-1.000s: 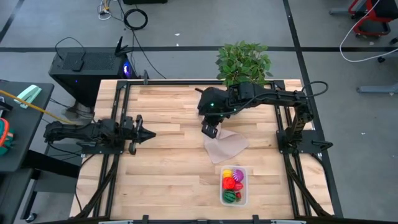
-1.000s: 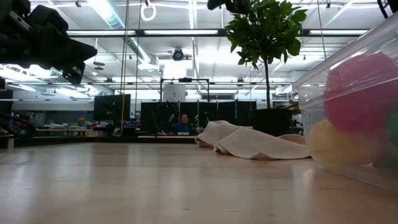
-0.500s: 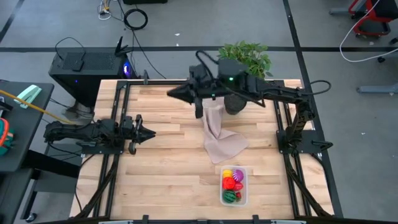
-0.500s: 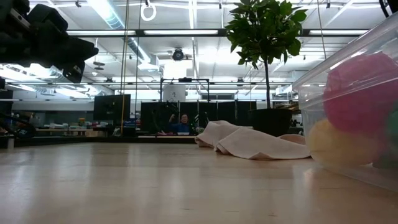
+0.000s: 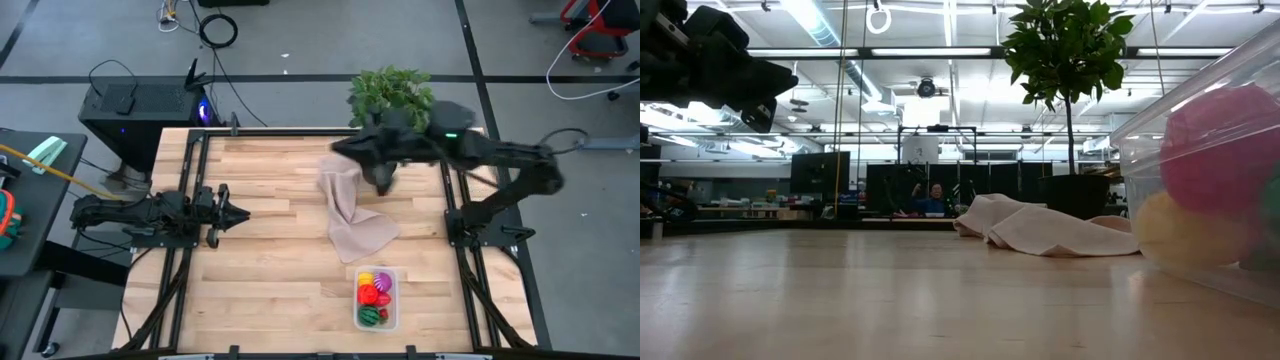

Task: Pick and placing Produce into tupperware
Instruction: Return to Home Position

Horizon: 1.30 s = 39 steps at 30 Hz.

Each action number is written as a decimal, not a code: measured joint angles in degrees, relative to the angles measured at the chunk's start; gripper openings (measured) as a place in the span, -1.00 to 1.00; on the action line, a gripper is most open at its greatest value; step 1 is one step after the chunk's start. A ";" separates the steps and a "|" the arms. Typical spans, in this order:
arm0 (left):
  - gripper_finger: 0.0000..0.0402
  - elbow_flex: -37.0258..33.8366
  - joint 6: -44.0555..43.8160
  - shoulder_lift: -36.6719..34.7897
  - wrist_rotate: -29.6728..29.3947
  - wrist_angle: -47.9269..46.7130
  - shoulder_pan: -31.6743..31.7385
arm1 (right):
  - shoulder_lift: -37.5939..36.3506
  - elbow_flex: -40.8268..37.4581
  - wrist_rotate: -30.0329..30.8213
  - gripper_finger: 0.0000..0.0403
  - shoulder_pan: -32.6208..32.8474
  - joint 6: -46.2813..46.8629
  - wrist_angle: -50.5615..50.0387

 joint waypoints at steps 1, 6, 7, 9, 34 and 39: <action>-0.69 0.00 0.02 -0.02 0.02 0.00 0.00 | -2.96 -2.70 0.91 -1.00 0.09 -0.11 0.09; -0.67 0.00 0.03 0.00 0.02 0.05 0.00 | -17.78 -16.95 5.47 -1.00 1.81 1.21 2.07; -0.66 0.00 0.09 0.00 0.02 0.05 0.00 | -20.35 -19.74 6.43 -1.00 2.35 1.25 2.71; -0.66 0.00 0.00 -0.01 0.02 0.05 0.00 | -25.14 -24.83 7.84 -1.00 3.48 1.20 4.19; -0.67 -0.02 0.09 0.00 0.02 0.05 -0.02 | -63.41 -71.88 11.09 -1.00 4.73 9.38 17.31; -0.70 -0.02 0.05 -0.01 0.02 0.07 -0.02 | -67.72 -78.64 12.95 -1.00 4.60 11.52 20.93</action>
